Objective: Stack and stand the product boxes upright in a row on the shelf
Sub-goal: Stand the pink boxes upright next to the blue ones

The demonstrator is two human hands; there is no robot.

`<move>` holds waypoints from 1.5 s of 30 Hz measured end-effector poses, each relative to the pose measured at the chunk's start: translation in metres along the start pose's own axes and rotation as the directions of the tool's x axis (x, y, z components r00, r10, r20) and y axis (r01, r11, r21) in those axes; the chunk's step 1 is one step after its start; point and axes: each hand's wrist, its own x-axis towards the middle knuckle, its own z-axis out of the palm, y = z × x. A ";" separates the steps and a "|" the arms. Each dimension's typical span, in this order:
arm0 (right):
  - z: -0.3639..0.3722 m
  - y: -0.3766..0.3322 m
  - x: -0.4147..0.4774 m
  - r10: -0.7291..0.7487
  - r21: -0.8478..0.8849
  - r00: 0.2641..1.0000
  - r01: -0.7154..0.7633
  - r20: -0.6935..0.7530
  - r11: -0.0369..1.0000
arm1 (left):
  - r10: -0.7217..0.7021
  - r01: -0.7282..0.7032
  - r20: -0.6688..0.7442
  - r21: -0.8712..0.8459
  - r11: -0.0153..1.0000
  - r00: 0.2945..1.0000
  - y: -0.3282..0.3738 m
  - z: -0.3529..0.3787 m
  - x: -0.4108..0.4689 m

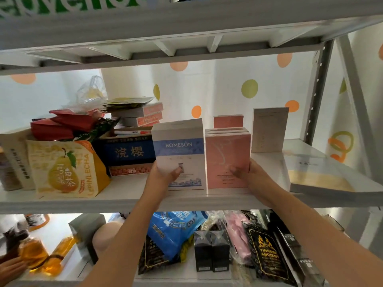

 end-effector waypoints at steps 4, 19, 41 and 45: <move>0.007 0.001 0.001 0.002 -0.018 1.000 -0.001 0.011 1.000 | -0.025 0.025 0.015 0.003 1.000 1.000 -0.006 -0.003 0.004; -0.008 -0.002 -0.005 0.044 0.035 0.999 -0.043 -0.018 0.998 | -0.007 0.018 0.176 -0.059 0.998 0.984 -0.016 -0.005 0.001; -0.031 -0.033 -0.014 0.048 -0.025 0.991 -0.051 -0.122 0.998 | 0.433 -0.477 -0.306 -0.084 0.875 0.848 0.052 0.023 -0.070; -0.048 -0.076 0.003 -0.114 -0.102 0.944 0.086 -0.311 0.991 | 0.577 -0.576 0.005 0.031 0.817 0.817 0.131 0.053 -0.053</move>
